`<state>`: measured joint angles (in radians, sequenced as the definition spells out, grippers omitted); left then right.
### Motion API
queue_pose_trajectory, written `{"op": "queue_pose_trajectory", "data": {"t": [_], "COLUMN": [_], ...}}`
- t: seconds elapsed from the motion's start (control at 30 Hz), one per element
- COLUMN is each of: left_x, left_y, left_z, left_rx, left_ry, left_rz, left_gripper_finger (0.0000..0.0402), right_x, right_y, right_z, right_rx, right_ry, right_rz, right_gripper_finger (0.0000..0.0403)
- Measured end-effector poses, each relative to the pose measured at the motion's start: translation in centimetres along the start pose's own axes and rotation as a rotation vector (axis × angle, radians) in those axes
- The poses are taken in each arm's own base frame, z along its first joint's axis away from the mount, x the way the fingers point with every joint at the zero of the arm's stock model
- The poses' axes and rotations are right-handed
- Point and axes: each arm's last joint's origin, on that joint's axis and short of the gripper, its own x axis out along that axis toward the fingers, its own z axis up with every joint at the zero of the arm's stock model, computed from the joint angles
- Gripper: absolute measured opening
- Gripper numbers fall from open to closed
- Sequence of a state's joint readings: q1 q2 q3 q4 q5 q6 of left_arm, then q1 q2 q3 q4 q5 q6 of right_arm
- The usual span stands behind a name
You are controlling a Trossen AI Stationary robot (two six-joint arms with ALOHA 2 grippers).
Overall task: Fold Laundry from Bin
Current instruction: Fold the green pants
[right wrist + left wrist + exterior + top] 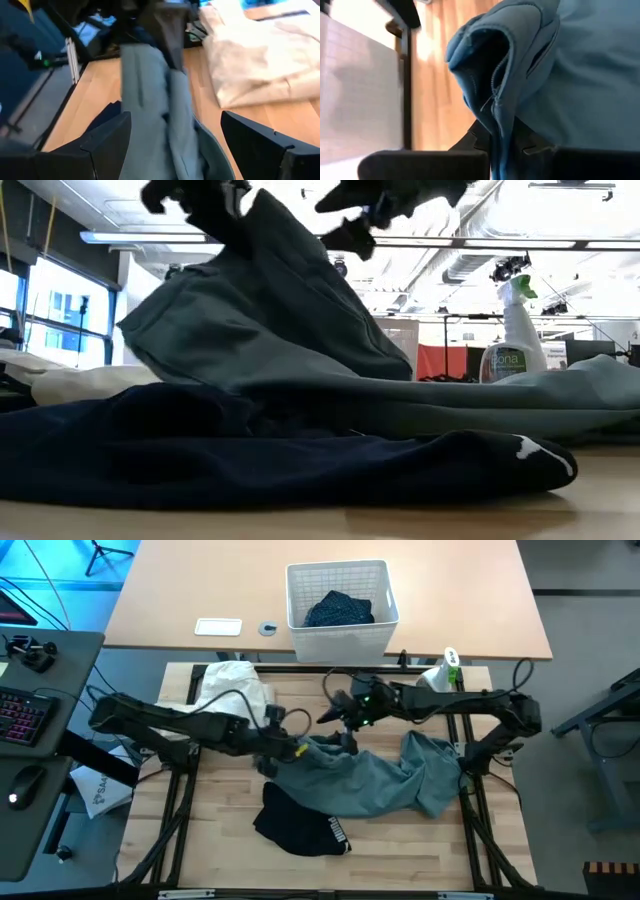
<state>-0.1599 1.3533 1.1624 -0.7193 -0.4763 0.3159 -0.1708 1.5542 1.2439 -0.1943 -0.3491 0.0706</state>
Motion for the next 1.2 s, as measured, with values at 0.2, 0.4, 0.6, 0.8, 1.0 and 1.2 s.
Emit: {"op": "queue_pose_trajectory", "data": {"t": [0.2,0.4,0.6,0.8,1.0,1.2], "left_x": [0.7,0.7,0.7,0.7,1.0,0.6], "left_y": [-0.8,-1.0,-1.1,-1.2,-1.1,-1.3], "left_z": [1.7,1.4,1.4,1.2,0.8,-1.2], "left_rx": [0.116,0.038,-0.085,-0.234,-0.434,-0.526], "left_ry": [0.022,0.044,0.04,0.053,0.092,0.312], "left_rz": [0.046,0.04,-0.013,-0.03,-0.228,-0.291], "left_gripper_finger": [0.0009,0.001,0.001,0.0011,0.0056,0.0128], "right_x": [1.8,2.7,5.2,6.7,7.0,7.9], "right_y": [1.4,3.1,3.7,3.4,3.3,3.1], "right_z": [1.1,1.1,-0.4,-1.1,-1.7,-3.1], "right_rx": [-0.109,-0.195,-0.215,-0.189,-0.216,-0.207], "right_ry": [0.086,0.059,0.071,0.076,0.123,0.218], "right_rz": [-0.022,-0.025,-0.045,-0.131,-0.126,-0.128], "right_gripper_finger": [0.0304,0.0295,0.0245,0.0132,0.0014,0.0007]}}
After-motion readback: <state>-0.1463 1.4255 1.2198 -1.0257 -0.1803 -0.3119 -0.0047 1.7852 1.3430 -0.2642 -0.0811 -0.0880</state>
